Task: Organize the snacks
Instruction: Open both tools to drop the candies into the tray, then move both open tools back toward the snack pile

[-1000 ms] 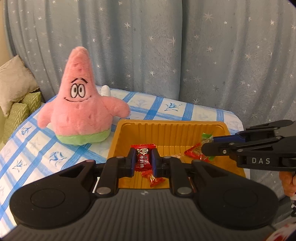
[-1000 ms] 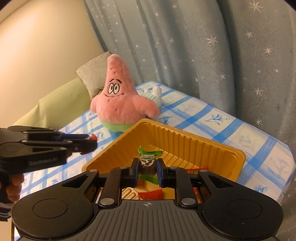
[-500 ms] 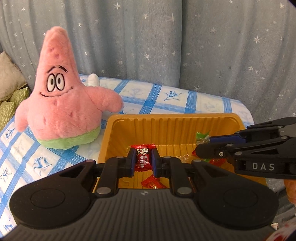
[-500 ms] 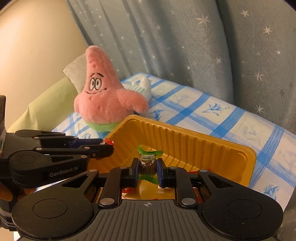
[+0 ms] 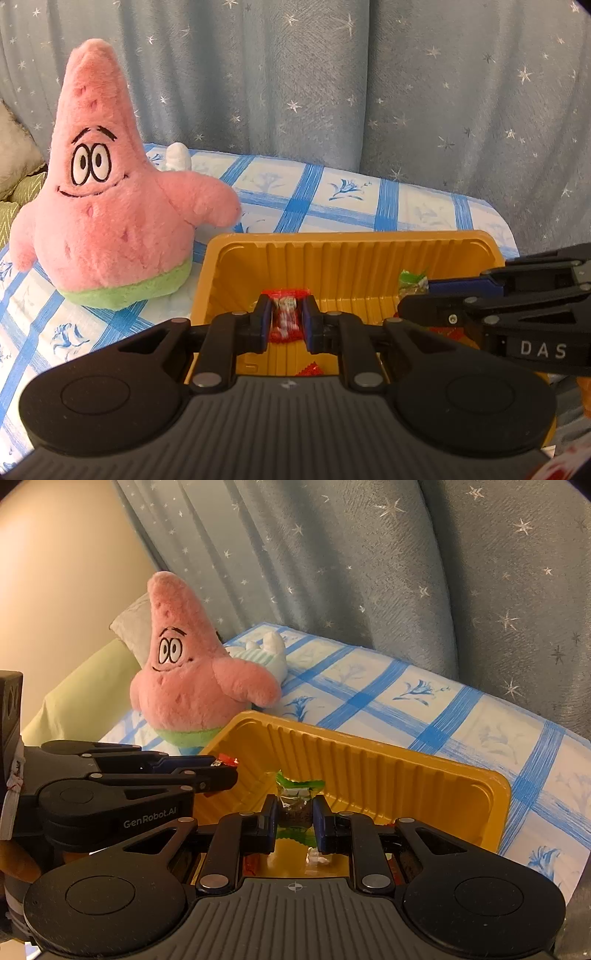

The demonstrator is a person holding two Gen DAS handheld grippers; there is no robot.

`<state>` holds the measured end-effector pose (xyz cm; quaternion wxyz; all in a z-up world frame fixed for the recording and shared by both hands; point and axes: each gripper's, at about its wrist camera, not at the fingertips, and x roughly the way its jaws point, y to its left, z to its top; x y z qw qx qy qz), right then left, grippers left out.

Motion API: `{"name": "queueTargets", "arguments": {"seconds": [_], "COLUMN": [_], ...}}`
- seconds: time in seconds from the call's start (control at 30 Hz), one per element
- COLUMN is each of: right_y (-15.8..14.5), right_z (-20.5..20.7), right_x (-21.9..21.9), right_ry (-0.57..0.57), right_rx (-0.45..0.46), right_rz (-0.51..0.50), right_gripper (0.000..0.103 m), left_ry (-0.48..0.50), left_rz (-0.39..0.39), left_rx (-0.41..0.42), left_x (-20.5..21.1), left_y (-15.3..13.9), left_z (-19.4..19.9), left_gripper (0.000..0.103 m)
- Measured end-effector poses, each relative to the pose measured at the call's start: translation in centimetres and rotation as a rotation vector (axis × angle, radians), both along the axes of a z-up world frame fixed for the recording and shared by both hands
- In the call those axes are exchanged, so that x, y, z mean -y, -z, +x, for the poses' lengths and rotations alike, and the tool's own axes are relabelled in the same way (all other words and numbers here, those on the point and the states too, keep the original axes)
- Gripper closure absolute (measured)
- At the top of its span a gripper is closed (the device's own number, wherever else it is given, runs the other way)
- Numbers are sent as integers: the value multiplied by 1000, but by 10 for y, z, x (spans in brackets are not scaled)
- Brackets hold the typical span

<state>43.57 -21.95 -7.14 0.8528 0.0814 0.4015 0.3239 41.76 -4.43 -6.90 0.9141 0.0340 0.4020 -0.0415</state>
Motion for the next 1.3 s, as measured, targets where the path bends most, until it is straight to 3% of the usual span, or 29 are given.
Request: {"name": "queueTargets", "arguments": {"seconds": [0.9,1.07,1.3], "right_y": [-8,-13,-21], "right_z": [-7,-10,-26], "right_x": [-9,-7,6], "right_ry": [-37,-26,-30], "right_rx": [-2,3,-7], "right_rz": [16,34,24], "right_gripper": [82,59,58], "left_ry": [-76,-94,-122], "left_rz": [-82,-94,-120], "left_rx": [-31,-29,-16], "left_x": [-19,-22,-23], "left_y": [-16,-19,-28], "left_z": [-47,-56,-77], "left_gripper": [87,84,78]}}
